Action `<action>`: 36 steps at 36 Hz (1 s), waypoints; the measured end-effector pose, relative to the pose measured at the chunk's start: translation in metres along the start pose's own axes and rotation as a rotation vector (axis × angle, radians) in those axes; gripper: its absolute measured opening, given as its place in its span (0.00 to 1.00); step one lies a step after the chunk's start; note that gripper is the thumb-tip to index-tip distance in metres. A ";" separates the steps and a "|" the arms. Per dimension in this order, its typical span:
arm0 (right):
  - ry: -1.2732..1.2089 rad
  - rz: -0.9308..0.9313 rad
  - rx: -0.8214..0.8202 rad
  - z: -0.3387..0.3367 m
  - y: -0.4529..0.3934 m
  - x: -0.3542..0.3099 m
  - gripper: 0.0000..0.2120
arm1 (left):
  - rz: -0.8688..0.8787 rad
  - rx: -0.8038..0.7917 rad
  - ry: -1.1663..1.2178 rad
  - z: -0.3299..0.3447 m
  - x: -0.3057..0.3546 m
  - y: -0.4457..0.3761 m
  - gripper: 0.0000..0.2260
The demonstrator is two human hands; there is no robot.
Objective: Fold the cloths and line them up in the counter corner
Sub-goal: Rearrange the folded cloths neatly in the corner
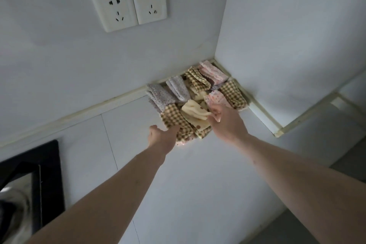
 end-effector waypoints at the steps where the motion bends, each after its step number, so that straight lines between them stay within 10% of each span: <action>1: -0.004 0.006 0.008 0.002 -0.004 -0.002 0.20 | -0.041 -0.007 0.014 0.003 0.000 -0.002 0.39; 19: 0.027 0.405 -0.506 0.046 -0.040 0.015 0.21 | -0.273 -0.076 0.262 0.022 -0.008 -0.019 0.10; 26: -0.452 0.371 -0.552 0.016 -0.054 -0.007 0.09 | -0.020 -0.065 0.282 -0.024 0.017 -0.013 0.11; 36: -0.551 0.388 -0.376 0.030 -0.125 -0.061 0.20 | 0.040 0.053 0.369 -0.055 0.093 -0.076 0.11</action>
Point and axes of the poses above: each hand's wrist, its own y-axis away from the middle knuckle, its own z-axis out of the palm, x = y × z, the point moved 5 cm from there along -y, towards the middle knuckle, and after that the axes turned 4 degrees about x, right-handed, at the moved point
